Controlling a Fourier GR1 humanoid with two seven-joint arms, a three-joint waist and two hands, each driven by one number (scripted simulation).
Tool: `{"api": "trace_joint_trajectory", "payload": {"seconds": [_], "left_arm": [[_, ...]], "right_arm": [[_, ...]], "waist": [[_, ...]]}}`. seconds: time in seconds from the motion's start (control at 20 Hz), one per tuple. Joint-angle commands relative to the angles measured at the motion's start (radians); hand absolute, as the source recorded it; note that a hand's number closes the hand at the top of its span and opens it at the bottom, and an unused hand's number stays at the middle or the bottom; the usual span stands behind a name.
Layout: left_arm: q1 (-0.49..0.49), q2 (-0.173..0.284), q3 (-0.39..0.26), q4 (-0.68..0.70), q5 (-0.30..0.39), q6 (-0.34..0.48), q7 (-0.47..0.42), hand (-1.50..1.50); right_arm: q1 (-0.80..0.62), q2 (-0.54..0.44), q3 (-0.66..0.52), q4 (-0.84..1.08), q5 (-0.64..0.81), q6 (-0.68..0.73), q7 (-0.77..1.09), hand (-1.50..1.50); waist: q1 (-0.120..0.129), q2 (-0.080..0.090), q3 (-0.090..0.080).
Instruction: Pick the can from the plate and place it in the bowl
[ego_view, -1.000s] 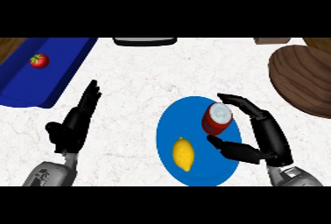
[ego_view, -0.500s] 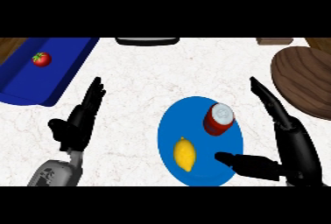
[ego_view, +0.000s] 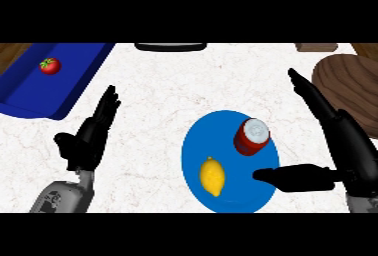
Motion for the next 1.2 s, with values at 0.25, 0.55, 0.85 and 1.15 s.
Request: {"api": "trace_joint_trajectory", "payload": {"seconds": [0.25,0.55,0.85,1.15], "left_arm": [[-0.01,-0.01,0.04,0.033,0.004,-0.046,-0.029,0.0],[0.024,-0.033,0.056,0.002,-0.034,-0.052,-0.015,0.0],[0.067,-0.062,0.054,0.006,-0.066,-0.082,-0.045,0.0],[0.078,-0.097,0.068,-0.017,-0.103,-0.064,-0.021,0.0]], "right_arm": [[-0.062,0.051,0.062,0.149,0.006,0.157,0.172,-1.5],[0.079,0.046,-0.048,0.135,-0.038,0.273,0.028,-1.5],[0.141,0.157,-0.044,0.155,0.03,0.271,-0.068,-1.5],[0.071,0.221,-0.137,0.153,-0.029,0.336,-0.028,-1.5]], "waist": [[0.0,0.002,0.001],[-0.006,0.001,0.001],[-0.005,0.001,0.001],[-0.002,0.001,0.001]]}}
